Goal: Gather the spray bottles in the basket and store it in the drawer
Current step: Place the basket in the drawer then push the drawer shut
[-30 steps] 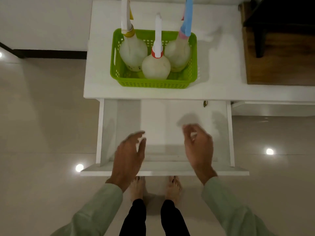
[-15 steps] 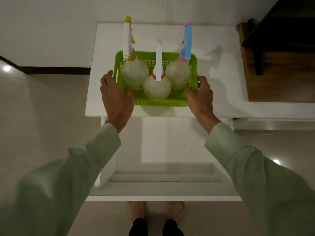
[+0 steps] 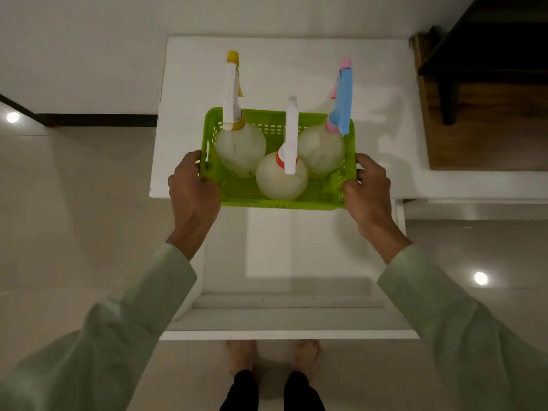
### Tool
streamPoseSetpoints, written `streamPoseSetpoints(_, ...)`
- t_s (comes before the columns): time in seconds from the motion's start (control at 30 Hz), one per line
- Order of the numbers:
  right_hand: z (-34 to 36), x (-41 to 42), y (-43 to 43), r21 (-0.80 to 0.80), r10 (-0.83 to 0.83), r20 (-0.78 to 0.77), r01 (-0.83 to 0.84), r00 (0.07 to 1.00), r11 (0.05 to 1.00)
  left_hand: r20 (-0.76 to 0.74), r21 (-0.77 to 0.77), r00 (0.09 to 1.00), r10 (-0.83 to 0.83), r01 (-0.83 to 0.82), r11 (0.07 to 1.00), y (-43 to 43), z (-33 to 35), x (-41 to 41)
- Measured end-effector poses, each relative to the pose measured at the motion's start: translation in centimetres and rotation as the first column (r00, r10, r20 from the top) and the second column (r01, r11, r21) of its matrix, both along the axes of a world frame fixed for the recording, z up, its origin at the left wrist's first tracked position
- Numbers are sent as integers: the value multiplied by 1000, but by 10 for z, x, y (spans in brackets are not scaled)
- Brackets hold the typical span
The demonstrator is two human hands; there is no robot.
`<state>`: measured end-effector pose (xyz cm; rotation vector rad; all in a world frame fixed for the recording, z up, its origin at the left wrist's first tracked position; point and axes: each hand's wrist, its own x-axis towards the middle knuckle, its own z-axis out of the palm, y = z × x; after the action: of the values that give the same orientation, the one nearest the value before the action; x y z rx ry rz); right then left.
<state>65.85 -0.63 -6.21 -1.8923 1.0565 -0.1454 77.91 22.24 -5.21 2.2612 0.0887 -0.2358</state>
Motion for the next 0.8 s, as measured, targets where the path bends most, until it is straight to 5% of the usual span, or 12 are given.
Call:
streamPoseSetpoints(0.2, 2, -76, 18, 59, 4, 66, -8, 998, 998, -40, -143, 999, -3, -2, 990, 29, 10, -73)
streamPoseSetpoints(0.47, -31, -158, 46, 94, 18, 47, -22, 999, 995, -237, -75, 971, -38, 21, 997, 55, -26, -141)
streamPoseSetpoints(0.8, -109, -157, 42, 135, 13, -131, 5, 991, 991, -406, 15, 914, -16, 24, 1000, 47, -122, -140)
